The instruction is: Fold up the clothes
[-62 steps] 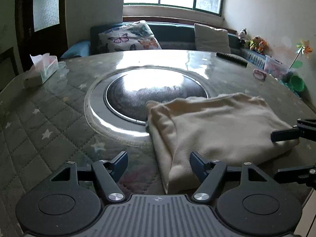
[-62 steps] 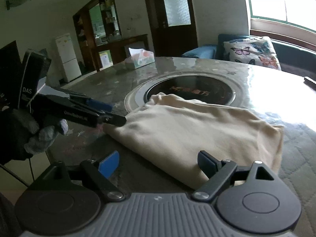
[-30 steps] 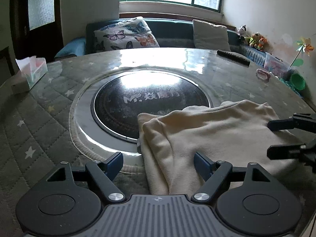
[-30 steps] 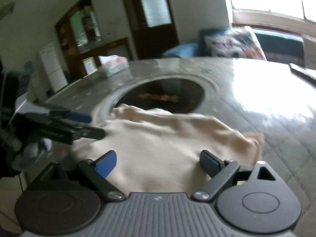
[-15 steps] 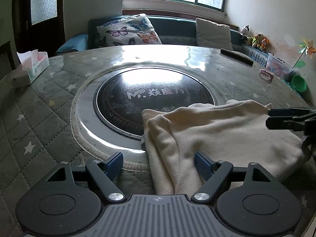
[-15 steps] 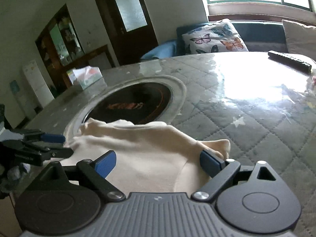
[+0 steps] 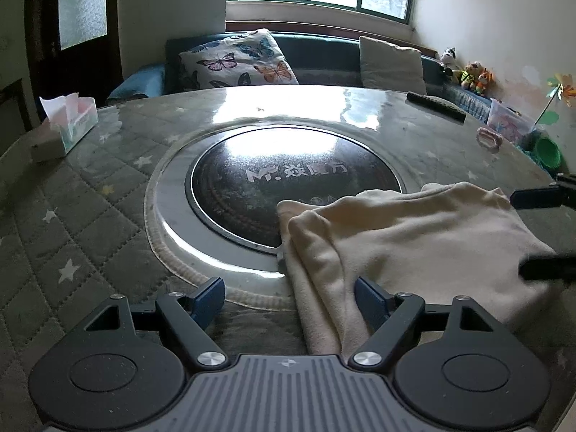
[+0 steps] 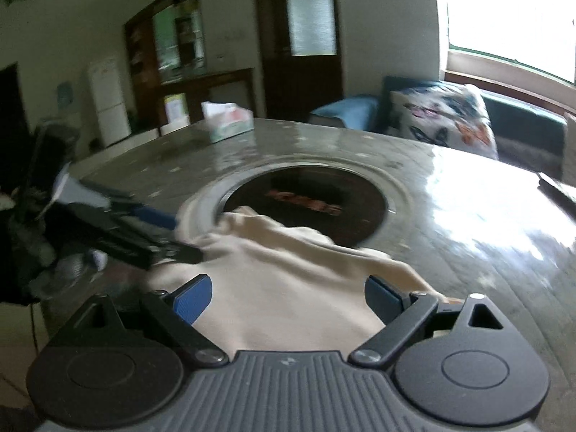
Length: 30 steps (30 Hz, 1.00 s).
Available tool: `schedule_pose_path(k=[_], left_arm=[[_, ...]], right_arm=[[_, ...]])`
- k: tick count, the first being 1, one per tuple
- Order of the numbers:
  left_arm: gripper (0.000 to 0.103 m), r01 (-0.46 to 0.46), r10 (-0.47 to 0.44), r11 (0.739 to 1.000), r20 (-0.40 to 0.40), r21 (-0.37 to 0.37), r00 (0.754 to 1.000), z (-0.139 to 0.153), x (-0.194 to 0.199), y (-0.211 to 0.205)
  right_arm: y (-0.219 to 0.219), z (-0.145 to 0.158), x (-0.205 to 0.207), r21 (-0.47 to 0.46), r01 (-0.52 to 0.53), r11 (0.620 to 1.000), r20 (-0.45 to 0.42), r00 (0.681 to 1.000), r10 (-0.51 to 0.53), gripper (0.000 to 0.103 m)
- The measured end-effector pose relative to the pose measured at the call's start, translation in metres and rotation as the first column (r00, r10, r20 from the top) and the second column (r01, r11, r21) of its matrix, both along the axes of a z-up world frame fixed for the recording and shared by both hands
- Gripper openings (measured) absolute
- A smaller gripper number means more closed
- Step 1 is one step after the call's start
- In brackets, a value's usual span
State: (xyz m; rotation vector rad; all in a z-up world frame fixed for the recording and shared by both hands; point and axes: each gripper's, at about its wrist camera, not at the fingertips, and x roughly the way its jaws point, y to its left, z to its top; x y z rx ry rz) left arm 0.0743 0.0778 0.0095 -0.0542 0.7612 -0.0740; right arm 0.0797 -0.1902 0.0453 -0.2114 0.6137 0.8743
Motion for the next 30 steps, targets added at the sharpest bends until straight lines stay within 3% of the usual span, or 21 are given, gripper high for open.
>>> schedule_pose_path(k=[5,14,22,23,25,30], left_arm=[[0.081,-0.045,0.045,0.998,0.021,-0.034,0.999,0.015,0.000,0.017],[0.081,-0.109,0.110,0.982,0.001,-0.152,0.994,0.031,0.001,0.044],[0.081,-0.159,0.137,0.918,-0.087,-0.363,0.987,0.018,0.005,0.061],[0.081,-0.162,0.136,0.910,-0.096,-0.382,0.986,0.017,0.006,0.061],[0.081,-0.167,0.132,0.893,-0.112,-0.418,0.985,0.013,0.007,0.061],[0.080,-0.199,0.131,0.839,-0.166,-0.506,0.977,0.006,0.011,0.058]], right_arm=[[0.035,0.002,-0.021,-0.061,-0.121,0.991,0.043,0.991,0.123,0.091],[0.099,-0.009,-0.055,-0.216,-0.287,0.933,0.101,0.944,0.314,0.070],[0.137,-0.031,-0.072,-0.361,-0.312,0.879,0.154,0.909,0.386,0.044],[0.138,-0.031,-0.073,-0.364,-0.307,0.879,0.158,0.910,0.383,0.042],[0.136,-0.029,-0.072,-0.354,-0.294,0.888,0.162,0.916,0.368,0.023],[0.119,-0.012,-0.062,-0.260,-0.265,0.929,0.147,0.940,0.309,0.015]])
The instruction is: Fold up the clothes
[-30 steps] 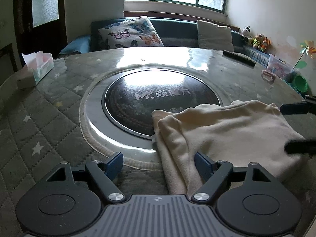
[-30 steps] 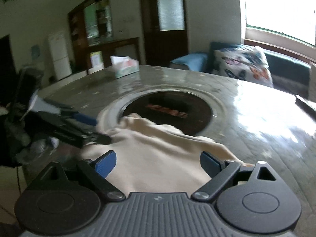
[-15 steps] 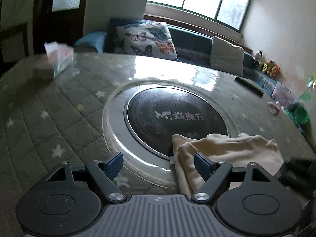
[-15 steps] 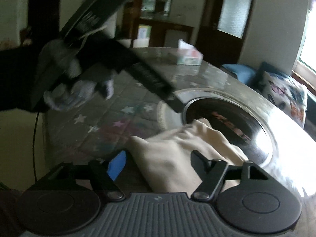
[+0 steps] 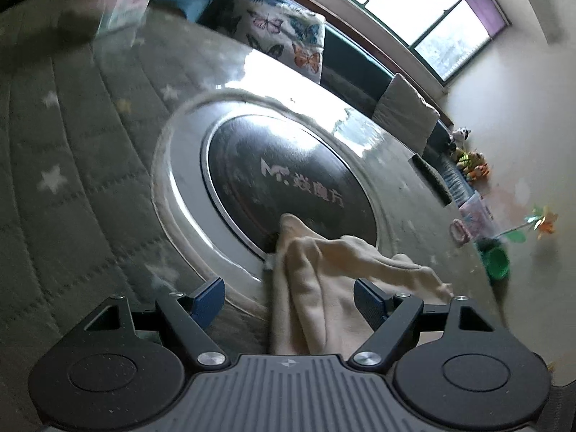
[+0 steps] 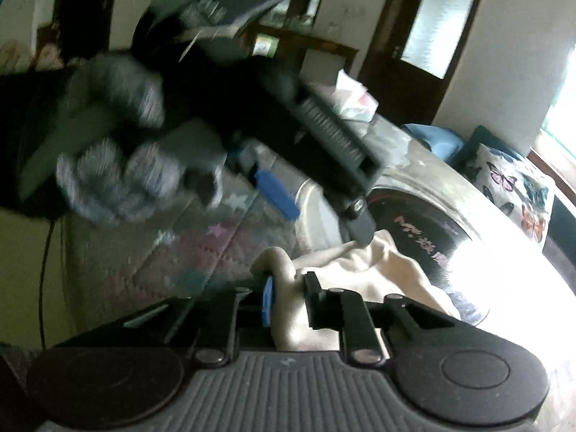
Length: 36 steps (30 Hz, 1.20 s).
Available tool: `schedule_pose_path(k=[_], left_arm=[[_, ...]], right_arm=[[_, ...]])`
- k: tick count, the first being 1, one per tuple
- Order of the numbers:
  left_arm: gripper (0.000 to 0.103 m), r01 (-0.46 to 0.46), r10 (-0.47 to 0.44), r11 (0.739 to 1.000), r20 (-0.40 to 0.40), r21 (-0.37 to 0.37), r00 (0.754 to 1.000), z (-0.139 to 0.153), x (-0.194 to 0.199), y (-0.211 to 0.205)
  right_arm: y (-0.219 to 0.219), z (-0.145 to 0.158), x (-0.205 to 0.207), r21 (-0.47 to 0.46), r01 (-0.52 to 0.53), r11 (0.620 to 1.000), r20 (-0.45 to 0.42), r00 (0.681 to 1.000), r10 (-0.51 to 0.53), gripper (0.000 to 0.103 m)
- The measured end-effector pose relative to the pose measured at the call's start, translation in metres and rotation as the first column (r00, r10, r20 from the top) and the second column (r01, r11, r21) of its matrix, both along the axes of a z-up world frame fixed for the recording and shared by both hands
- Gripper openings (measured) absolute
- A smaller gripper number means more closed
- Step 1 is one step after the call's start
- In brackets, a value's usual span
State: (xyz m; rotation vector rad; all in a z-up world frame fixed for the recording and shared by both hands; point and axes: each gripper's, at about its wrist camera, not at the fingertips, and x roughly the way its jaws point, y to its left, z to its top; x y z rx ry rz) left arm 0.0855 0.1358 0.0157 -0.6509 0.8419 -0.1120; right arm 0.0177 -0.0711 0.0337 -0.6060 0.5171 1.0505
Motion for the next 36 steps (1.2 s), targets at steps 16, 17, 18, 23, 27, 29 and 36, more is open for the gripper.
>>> schedule_pose_path(k=[16,17,18,23,27,29,36], left_arm=[[0.030,-0.085,0.054,0.958,-0.119,-0.274,0.991,-0.025,0.013,-0.014],[0.025,-0.090,0.056,0.956,-0.127,-0.280,0.990,-0.027,0.013,-0.013],[0.020,-0.093,0.058,0.957,-0.131,-0.276,0.990,-0.028,0.013,-0.013],[0.017,-0.089,0.058,0.963,-0.129,-0.253,0.990,-0.027,0.014,-0.011],[0.017,-0.085,0.056,0.967,-0.126,-0.240,0.990,-0.028,0.015,-0.011],[0.017,-0.084,0.055,0.968,-0.125,-0.236,0.991,-0.027,0.015,-0.011],[0.017,-0.075,0.051,0.977,-0.120,-0.201,0.991,-0.026,0.016,-0.016]], right_arm=[[-0.044,0.026,0.004,0.147,0.047,0.988,-0.065,0.997,-0.038,0.013],[-0.045,0.026,0.005,0.146,0.044,0.988,-0.069,0.997,-0.035,0.013],[-0.045,0.025,0.005,0.145,0.042,0.989,-0.073,0.997,-0.031,0.014],[-0.063,0.030,0.010,0.170,0.073,0.983,-0.113,0.992,-0.054,0.020],[-0.095,0.031,0.031,0.169,0.200,0.965,-0.125,0.976,-0.180,0.023],[-0.117,0.027,0.046,0.156,0.295,0.943,-0.142,0.951,-0.274,0.023],[-0.179,0.009,0.095,0.137,0.566,0.813,-0.187,0.821,-0.540,0.023]])
